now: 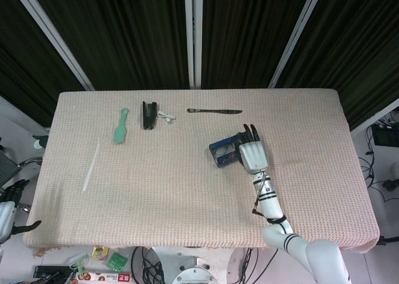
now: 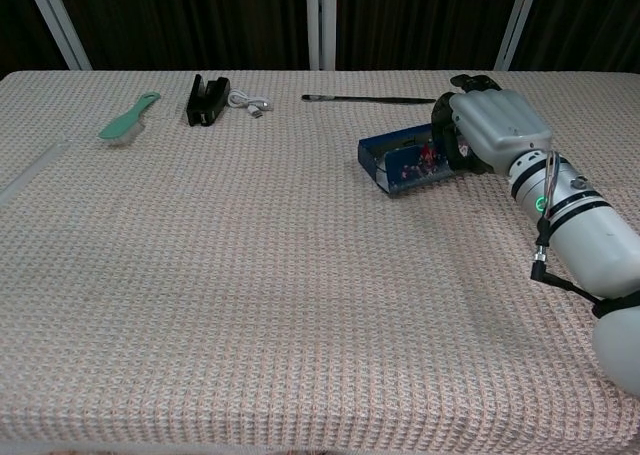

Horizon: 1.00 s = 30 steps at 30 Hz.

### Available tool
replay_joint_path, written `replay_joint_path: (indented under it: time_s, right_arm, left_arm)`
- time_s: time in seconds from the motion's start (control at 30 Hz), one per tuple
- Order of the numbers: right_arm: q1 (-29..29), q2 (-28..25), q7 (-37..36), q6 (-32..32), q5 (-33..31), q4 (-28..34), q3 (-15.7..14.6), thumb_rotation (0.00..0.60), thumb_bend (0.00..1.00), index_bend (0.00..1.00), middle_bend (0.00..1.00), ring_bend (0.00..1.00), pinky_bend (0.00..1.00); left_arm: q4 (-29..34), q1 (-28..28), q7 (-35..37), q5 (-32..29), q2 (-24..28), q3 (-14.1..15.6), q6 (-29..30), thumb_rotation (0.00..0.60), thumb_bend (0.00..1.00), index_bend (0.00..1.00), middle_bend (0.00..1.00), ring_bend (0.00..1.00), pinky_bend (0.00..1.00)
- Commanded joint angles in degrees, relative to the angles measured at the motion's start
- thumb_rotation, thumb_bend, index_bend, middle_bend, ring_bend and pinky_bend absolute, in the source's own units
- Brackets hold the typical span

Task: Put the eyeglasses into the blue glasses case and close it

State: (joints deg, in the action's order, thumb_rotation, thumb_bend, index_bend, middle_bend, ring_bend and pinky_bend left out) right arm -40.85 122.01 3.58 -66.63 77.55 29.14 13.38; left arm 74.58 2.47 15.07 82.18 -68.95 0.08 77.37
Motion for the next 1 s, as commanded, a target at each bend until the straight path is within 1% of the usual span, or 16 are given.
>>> replay_joint_path:
  time_s: [0.03, 0.33, 0.5, 0.63, 0.8, 0.9, 1.0]
  right_arm:
    - [1.7, -1.2, -0.1, -1.4, 0.5, 1.8, -0.8, 0.600, 0.62, 1.00, 0.25, 0.02, 0.00]
    - [6.2, -6.1, 1.2, -3.3, 0.9, 11.4, -2.5, 0.600, 0.64, 1.00, 0.25, 0.02, 0.00]
    - [6.6, -8.3, 2.6, -3.4, 0.6, 16.4, -1.9, 0.600, 0.67, 1.00, 0.25, 0.02, 0.00]
    - [7.4, -11.0, 5.5, -2.8, -0.3, 22.5, -1.6, 0.600, 0.69, 1.00, 0.25, 0.02, 0.00]
    - [8.2, -14.3, 9.9, -2.4, -1.2, 29.7, -1.7, 0.600, 0.70, 1.00, 0.25, 0.02, 0.00]
    - [7.9, -14.9, 11.8, -2.4, -1.2, 31.6, -1.3, 0.600, 0.71, 1.00, 0.25, 0.02, 0.00]
    - [6.9, -14.5, 13.4, -1.2, -1.9, 31.5, -0.7, 0.600, 0.72, 1.00, 0.25, 0.02, 0.00]
  left_arm:
    - [0.0, 0.0, 0.0, 0.1, 0.0, 0.0, 0.0, 0.600, 0.00, 0.08, 0.05, 0.08, 0.24]
    - [0.7, 0.2, -0.5, 0.5, 0.2, 0.1, 0.2, 0.600, 0.00, 0.08, 0.05, 0.08, 0.24]
    - [1.3, 0.3, -0.9, 0.6, 0.5, 0.1, 0.2, 0.600, 0.00, 0.08, 0.05, 0.08, 0.24]
    - [1.6, 0.4, -1.1, 0.4, 0.6, 0.1, -0.1, 0.600, 0.00, 0.08, 0.04, 0.08, 0.24]
    - [1.6, 0.6, -1.0, 0.3, 0.7, 0.0, -0.6, 0.600, 0.00, 0.08, 0.04, 0.08, 0.24]
    - [1.4, 0.6, -0.8, 0.2, 0.6, 0.1, -0.8, 0.600, 0.00, 0.08, 0.04, 0.08, 0.24]
    - [1.3, 0.6, -0.8, 0.1, 0.6, 0.2, -1.0, 0.600, 0.00, 0.08, 0.04, 0.08, 0.24]
